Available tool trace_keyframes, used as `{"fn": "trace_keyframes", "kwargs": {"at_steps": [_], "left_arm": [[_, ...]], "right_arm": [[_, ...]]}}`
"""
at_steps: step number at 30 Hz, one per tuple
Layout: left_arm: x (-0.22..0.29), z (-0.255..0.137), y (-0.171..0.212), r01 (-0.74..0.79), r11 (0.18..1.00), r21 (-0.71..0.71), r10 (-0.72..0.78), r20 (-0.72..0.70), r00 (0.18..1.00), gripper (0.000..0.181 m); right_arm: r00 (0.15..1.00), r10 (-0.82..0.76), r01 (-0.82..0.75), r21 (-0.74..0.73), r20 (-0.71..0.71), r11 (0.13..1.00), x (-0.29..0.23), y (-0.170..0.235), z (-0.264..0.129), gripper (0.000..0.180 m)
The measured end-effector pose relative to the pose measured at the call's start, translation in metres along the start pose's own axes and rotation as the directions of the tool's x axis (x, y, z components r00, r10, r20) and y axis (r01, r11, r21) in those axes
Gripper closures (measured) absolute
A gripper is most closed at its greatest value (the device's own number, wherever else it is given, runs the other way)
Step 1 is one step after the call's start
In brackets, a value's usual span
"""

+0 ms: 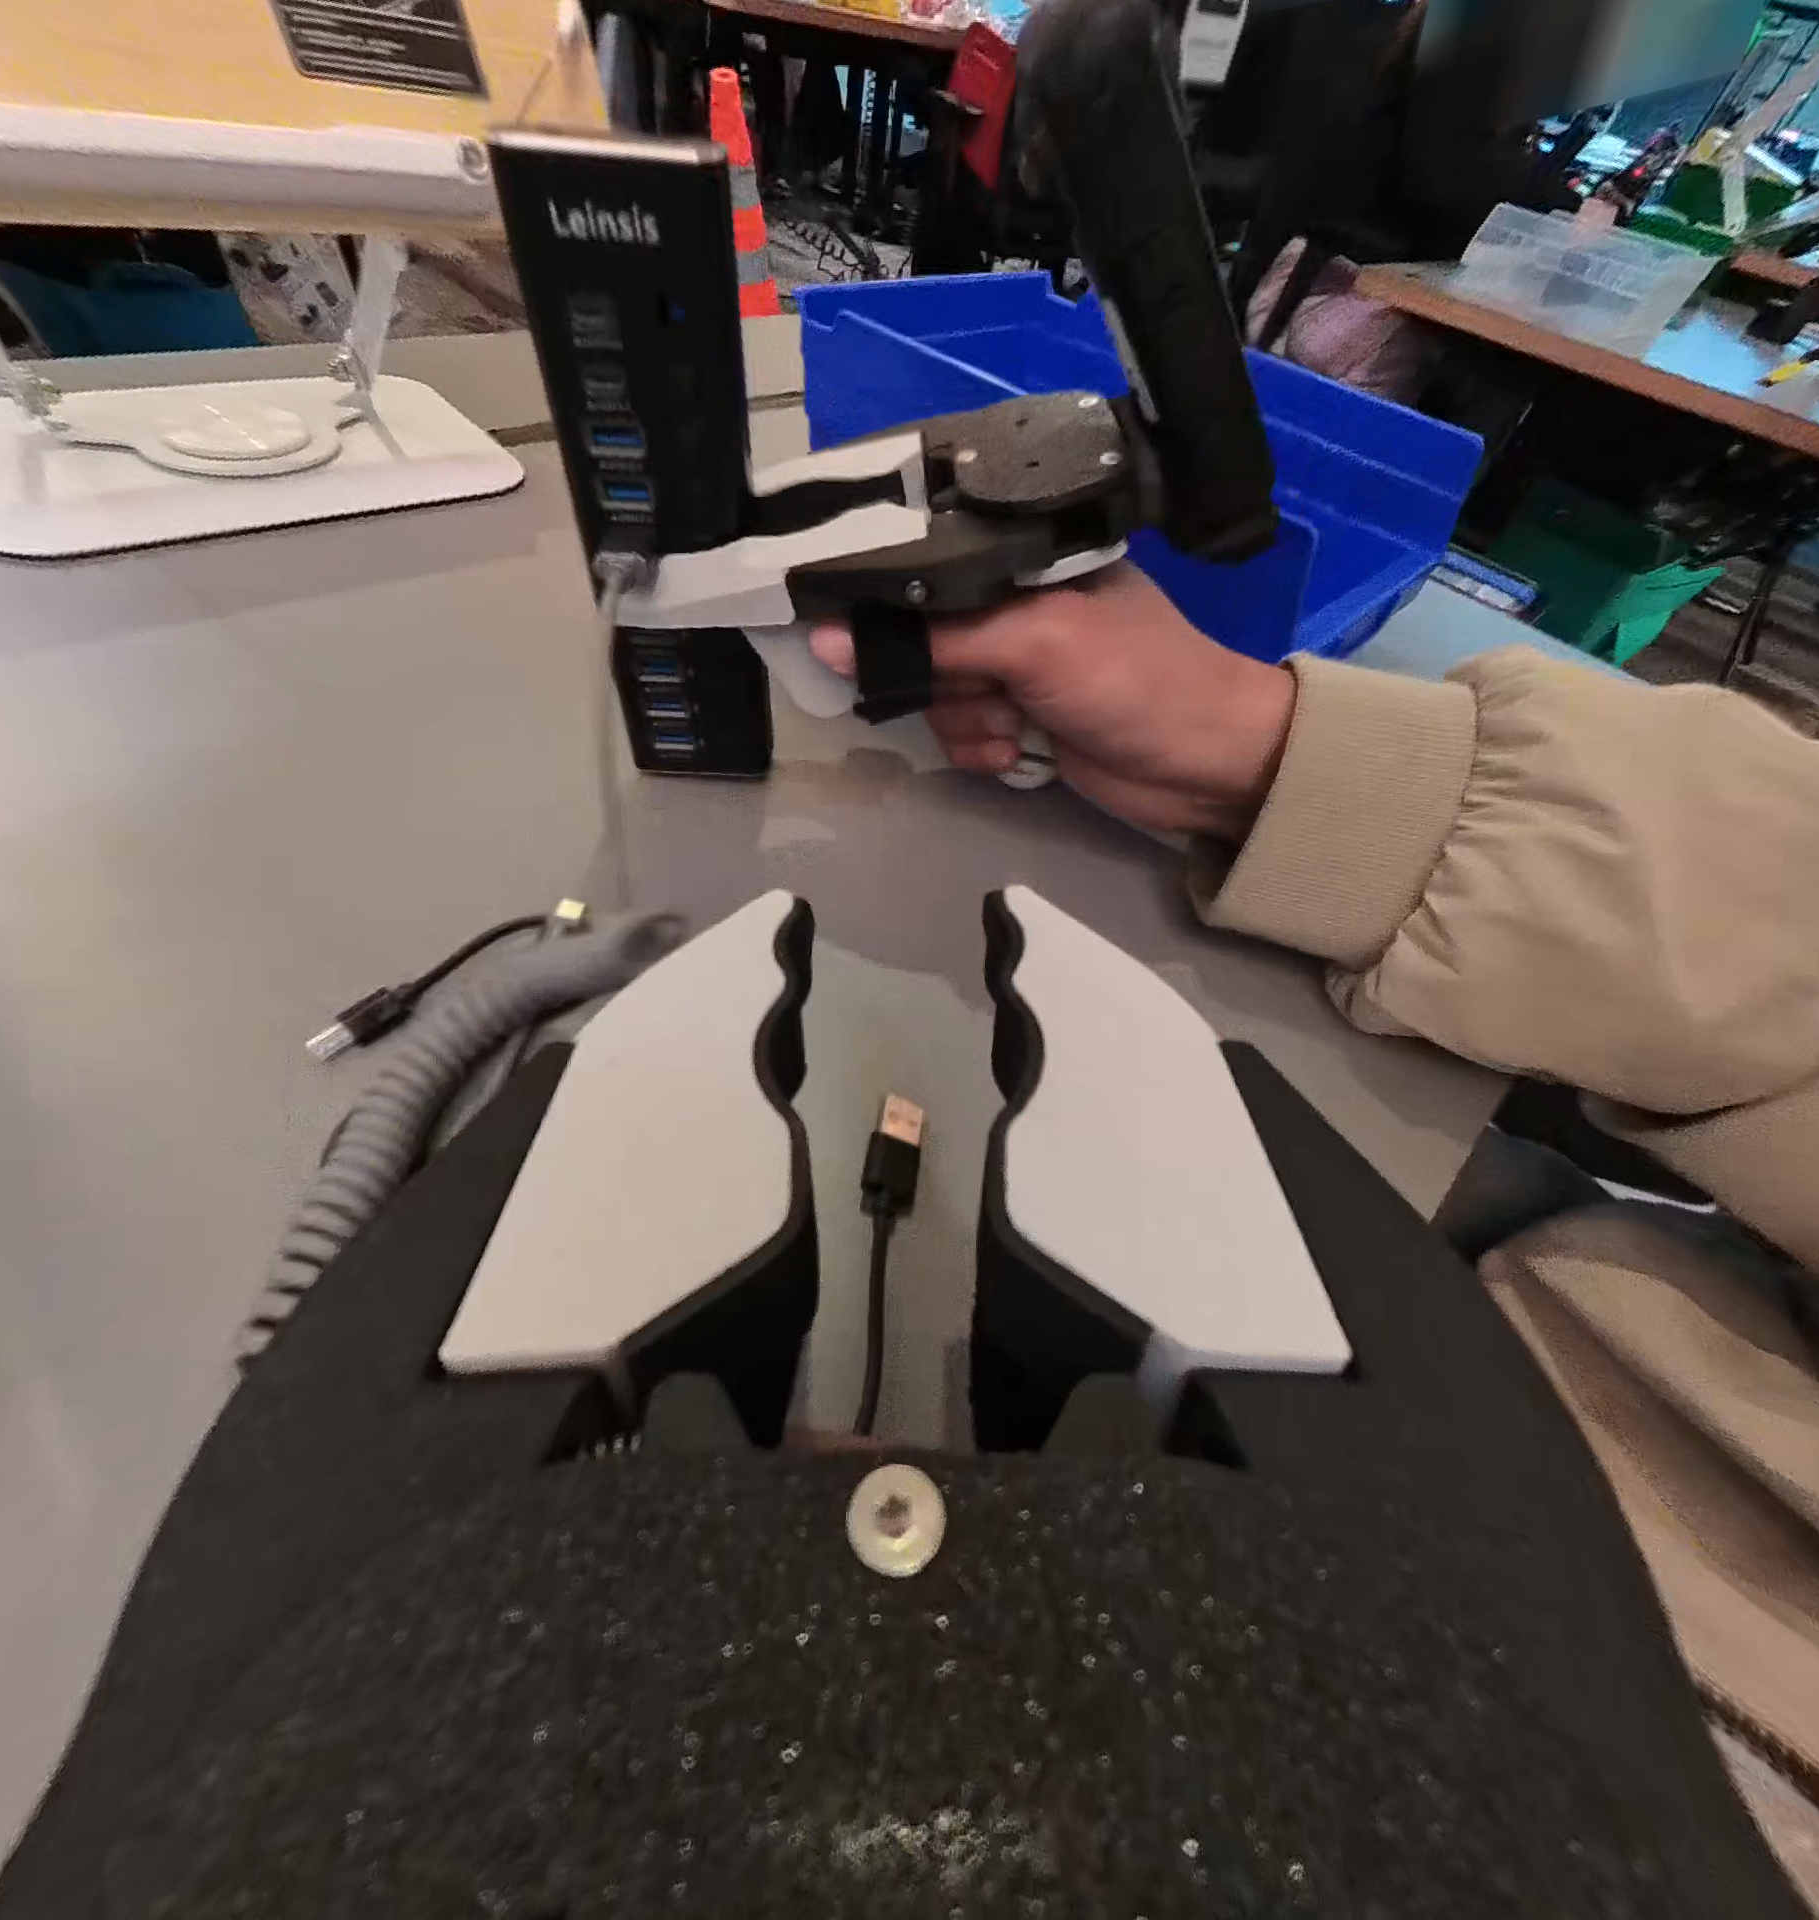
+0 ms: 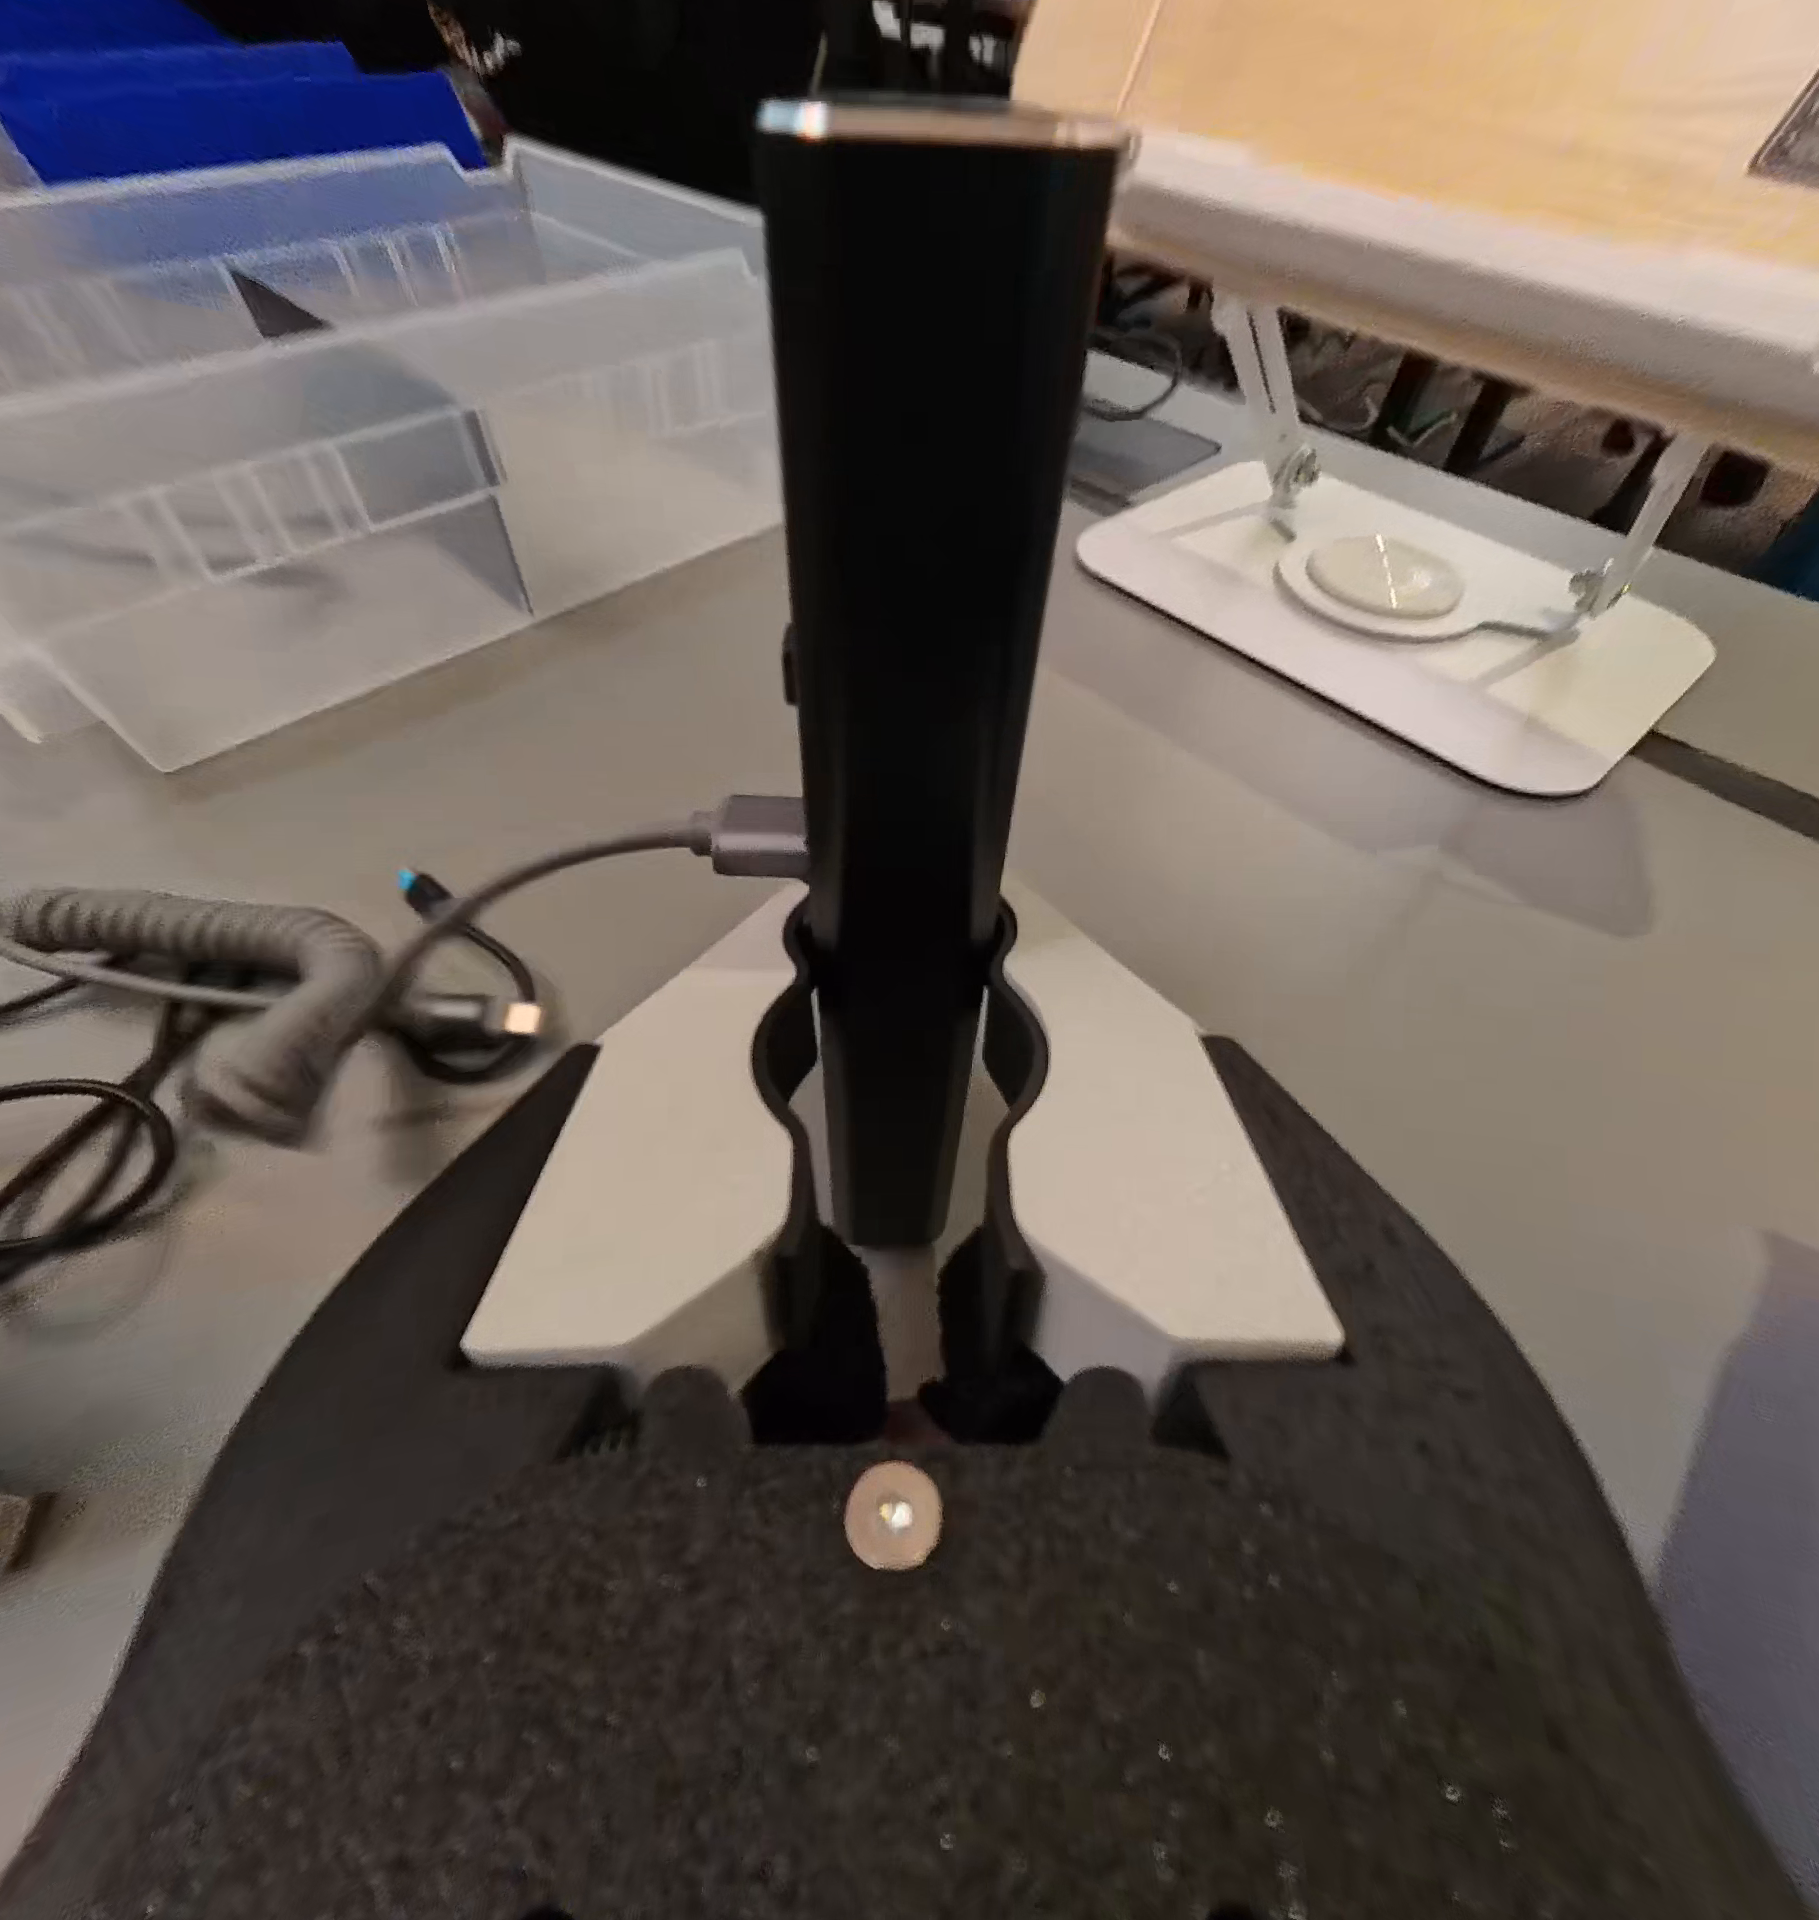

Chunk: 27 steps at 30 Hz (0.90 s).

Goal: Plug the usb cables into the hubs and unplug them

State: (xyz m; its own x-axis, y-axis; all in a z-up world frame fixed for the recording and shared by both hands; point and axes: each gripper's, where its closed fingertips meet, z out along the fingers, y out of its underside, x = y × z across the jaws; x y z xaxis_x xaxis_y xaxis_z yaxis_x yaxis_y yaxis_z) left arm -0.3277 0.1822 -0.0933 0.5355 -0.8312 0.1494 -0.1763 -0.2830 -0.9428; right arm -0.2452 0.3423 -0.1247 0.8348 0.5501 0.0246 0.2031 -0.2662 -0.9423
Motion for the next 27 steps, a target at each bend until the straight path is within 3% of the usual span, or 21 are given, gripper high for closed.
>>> {"fn": "trace_keyframes", "kwargs": {"at_steps": [6,9,11,13,16,22,25,27], "left_arm": [[-0.042,-0.013,0.001,-0.003,1.0,-0.014,0.004,0.101,0.995,0.15],[-0.096,-0.037,-0.008,-0.04,0.999,-0.027,0.046,0.242,0.969,0.144],[-0.143,-0.063,-0.008,-0.081,0.988,-0.13,0.12,0.326,0.938,0.139],[-0.192,-0.092,0.0,-0.019,0.965,-0.263,0.121,0.378,0.918,0.137],[-0.244,-0.116,0.022,0.218,0.888,-0.406,-0.042,0.4,0.916,0.131],[-0.304,-0.097,0.045,0.377,0.706,-0.599,-0.11,0.433,0.894,0.13],[-0.289,-0.08,0.051,0.388,0.632,-0.671,-0.187,0.354,0.916,0.13],[-0.275,-0.078,0.048,0.39,0.648,-0.654,-0.228,0.322,0.919,0.131]], "right_arm": [[1.0,-0.008,0.008,0.005,-0.008,1.0,0.0,0.002,-0.001,0.153],[1.0,0.013,-0.013,-0.022,0.008,1.0,-0.002,0.006,-0.001,0.153],[0.999,0.034,-0.032,-0.059,0.024,0.998,-0.003,0.014,0.0,0.15],[0.998,0.057,-0.052,-0.119,0.034,0.992,-0.004,0.025,-0.001,0.133],[0.996,0.074,-0.068,-0.13,0.04,0.989,-0.01,0.031,-0.016,0.127],[1.0,0.017,-0.017,-0.099,0.0,0.995,-0.025,0.022,-0.056,0.126],[0.998,0.051,-0.05,-0.058,0.026,0.997,-0.039,0.017,-0.069,0.127],[0.998,0.048,-0.046,-0.051,0.032,0.998,-0.043,0.019,-0.076,0.127]]}}
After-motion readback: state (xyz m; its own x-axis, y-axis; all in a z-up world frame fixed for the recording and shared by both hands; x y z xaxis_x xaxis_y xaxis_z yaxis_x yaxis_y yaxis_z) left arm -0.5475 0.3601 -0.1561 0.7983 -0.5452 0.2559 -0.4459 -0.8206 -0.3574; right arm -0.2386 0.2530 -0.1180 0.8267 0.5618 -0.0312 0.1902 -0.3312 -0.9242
